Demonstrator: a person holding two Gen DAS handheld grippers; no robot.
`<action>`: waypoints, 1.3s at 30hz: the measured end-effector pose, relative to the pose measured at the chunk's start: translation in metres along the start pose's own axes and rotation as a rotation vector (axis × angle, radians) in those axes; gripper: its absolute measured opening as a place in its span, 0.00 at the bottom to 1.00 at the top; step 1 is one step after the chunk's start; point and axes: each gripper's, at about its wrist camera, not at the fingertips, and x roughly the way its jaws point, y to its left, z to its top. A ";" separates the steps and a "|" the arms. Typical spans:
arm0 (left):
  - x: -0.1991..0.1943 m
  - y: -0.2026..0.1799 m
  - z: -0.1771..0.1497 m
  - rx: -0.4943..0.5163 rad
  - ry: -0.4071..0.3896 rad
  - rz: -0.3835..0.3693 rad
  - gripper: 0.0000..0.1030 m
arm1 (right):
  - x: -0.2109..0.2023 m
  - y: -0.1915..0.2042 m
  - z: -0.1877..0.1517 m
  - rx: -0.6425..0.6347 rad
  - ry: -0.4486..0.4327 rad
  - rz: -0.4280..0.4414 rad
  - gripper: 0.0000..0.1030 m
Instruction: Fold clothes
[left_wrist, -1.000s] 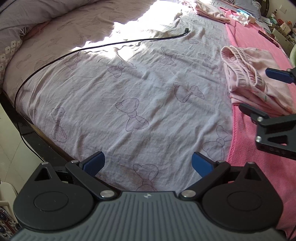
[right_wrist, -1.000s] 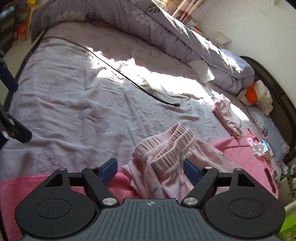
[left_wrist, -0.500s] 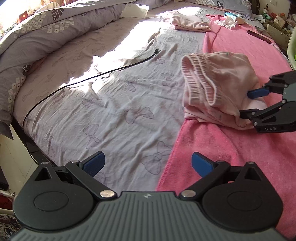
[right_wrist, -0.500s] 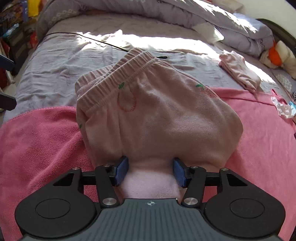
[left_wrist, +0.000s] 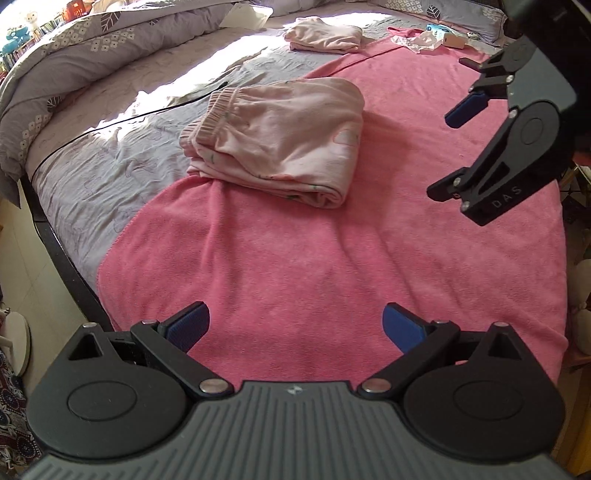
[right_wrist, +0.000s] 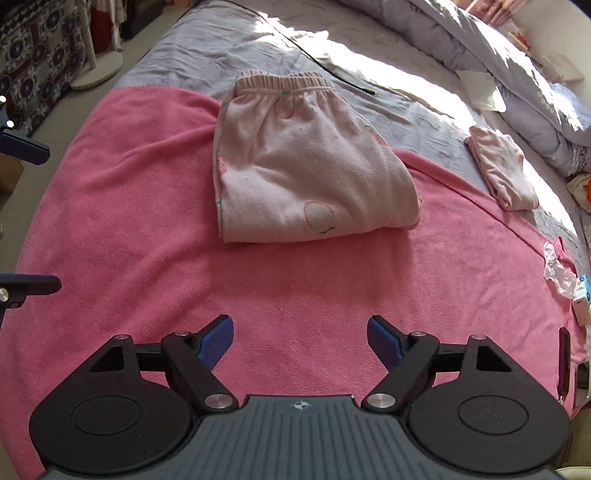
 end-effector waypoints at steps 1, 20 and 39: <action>0.000 -0.004 0.001 0.007 -0.005 -0.003 0.99 | 0.002 0.001 0.002 -0.035 0.004 -0.002 0.78; 0.051 0.019 0.098 0.247 -0.206 0.182 0.95 | 0.061 -0.074 0.071 -0.332 -0.319 0.259 0.74; 0.128 -0.004 0.138 0.202 0.071 0.167 0.98 | 0.123 -0.179 0.040 0.031 -0.291 0.580 0.92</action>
